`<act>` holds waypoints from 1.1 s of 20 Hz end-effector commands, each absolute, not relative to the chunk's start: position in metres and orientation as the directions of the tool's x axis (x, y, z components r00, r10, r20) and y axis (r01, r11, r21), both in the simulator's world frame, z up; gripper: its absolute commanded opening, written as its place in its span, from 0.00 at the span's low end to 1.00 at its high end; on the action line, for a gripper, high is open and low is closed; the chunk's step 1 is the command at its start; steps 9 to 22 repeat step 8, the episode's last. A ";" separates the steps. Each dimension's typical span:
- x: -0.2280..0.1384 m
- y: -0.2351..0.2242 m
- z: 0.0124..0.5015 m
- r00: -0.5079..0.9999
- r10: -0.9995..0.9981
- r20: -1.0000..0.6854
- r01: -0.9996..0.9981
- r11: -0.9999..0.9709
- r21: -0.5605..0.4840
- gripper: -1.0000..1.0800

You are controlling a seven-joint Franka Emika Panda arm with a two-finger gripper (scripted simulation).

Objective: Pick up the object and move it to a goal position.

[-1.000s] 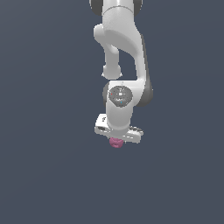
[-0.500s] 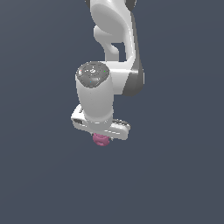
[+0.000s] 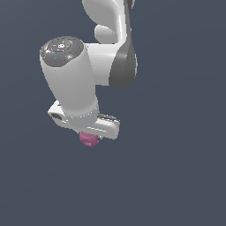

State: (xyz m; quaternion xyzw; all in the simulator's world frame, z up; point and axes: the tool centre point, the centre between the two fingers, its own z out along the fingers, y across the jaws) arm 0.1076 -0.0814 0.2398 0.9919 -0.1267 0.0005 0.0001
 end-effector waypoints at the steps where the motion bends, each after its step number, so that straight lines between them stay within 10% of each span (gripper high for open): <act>1: 0.110 -0.086 0.246 0.968 -0.250 0.000 -0.250 -0.968 0.000 0.00; 22: 0.113 -0.091 0.253 0.968 -0.250 0.000 -0.250 -0.968 0.000 0.00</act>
